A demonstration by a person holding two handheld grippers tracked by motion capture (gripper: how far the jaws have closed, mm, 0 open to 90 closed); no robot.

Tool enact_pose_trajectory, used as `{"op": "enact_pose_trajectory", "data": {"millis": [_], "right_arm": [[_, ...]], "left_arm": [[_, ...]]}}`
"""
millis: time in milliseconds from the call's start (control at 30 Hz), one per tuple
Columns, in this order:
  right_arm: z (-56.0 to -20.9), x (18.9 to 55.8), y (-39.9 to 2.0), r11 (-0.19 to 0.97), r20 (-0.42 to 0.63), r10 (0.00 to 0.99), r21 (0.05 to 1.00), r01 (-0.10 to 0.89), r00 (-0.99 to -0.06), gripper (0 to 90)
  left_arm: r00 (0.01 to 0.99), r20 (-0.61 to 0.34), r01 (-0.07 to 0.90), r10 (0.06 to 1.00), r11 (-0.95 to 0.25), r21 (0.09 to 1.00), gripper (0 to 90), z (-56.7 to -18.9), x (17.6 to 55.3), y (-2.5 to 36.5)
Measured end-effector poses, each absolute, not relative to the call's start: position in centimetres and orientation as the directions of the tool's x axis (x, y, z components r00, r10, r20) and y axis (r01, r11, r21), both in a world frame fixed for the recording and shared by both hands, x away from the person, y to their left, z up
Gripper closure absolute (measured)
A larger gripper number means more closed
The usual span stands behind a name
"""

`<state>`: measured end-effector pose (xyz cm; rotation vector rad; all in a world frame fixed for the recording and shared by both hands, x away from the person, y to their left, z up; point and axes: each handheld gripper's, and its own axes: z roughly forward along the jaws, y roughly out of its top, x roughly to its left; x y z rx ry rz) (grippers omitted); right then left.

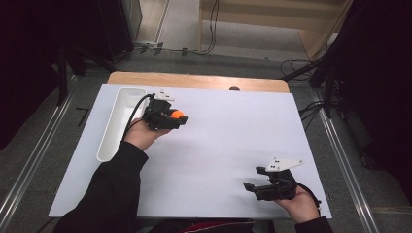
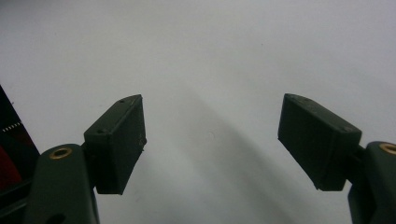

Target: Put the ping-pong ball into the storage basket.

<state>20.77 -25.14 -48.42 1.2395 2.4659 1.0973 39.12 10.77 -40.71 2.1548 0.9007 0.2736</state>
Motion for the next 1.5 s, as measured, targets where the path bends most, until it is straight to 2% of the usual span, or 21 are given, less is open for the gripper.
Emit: {"op": "enact_pose_trajectory", "data": {"millis": [1500], "right_arm": [[-48.5,20.8,-25.1,0.394,0.156,0.747,0.679,0.620,-0.646,21.7]], "left_arm": [[0.639,-0.072,0.563,0.766,-0.402,0.722,49.2,-40.0,40.4,15.5]]}}
